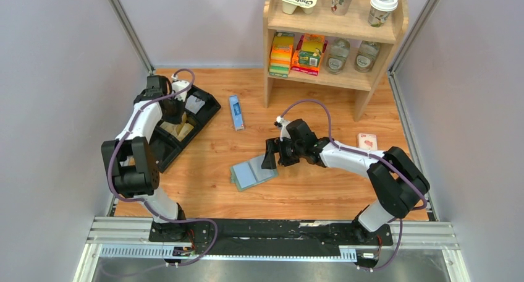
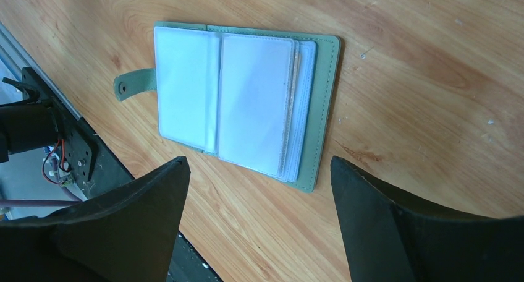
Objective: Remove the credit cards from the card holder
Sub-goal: Place the credit card in the storage box.
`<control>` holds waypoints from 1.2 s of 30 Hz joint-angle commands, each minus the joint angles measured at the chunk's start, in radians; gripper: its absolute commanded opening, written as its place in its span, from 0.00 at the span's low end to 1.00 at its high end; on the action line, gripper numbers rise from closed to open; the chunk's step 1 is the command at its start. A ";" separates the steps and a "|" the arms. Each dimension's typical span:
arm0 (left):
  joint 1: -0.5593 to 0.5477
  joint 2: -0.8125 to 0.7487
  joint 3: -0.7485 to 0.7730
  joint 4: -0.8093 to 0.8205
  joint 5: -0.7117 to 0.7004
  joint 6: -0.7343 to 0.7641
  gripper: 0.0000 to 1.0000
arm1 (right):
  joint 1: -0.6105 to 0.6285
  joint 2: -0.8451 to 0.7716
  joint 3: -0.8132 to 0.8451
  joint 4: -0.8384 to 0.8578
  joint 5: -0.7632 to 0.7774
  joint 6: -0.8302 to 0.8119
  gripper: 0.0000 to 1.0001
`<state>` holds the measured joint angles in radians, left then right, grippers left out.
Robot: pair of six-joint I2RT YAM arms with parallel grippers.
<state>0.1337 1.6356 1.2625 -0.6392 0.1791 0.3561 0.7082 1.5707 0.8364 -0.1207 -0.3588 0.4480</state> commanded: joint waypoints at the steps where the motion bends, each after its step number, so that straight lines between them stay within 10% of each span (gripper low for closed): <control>1: 0.010 0.052 0.032 0.035 0.086 0.061 0.00 | 0.002 -0.015 0.001 0.049 -0.006 0.000 0.87; 11: 0.032 0.095 -0.015 0.061 0.084 0.038 0.00 | 0.002 0.005 0.004 0.053 -0.014 0.001 0.87; 17: 0.032 0.038 -0.005 0.082 -0.021 0.007 0.38 | 0.002 -0.005 0.006 0.044 -0.005 -0.002 0.87; 25: 0.027 -0.080 0.075 0.037 -0.088 -0.115 0.46 | 0.004 -0.028 0.007 0.023 0.018 -0.005 0.86; 36: -0.363 -0.485 -0.141 -0.027 -0.302 -0.621 0.47 | 0.014 -0.041 0.043 -0.057 0.087 -0.012 0.84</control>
<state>-0.0723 1.2819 1.2522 -0.6514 -0.0425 -0.0063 0.7113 1.5570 0.8387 -0.1520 -0.3107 0.4450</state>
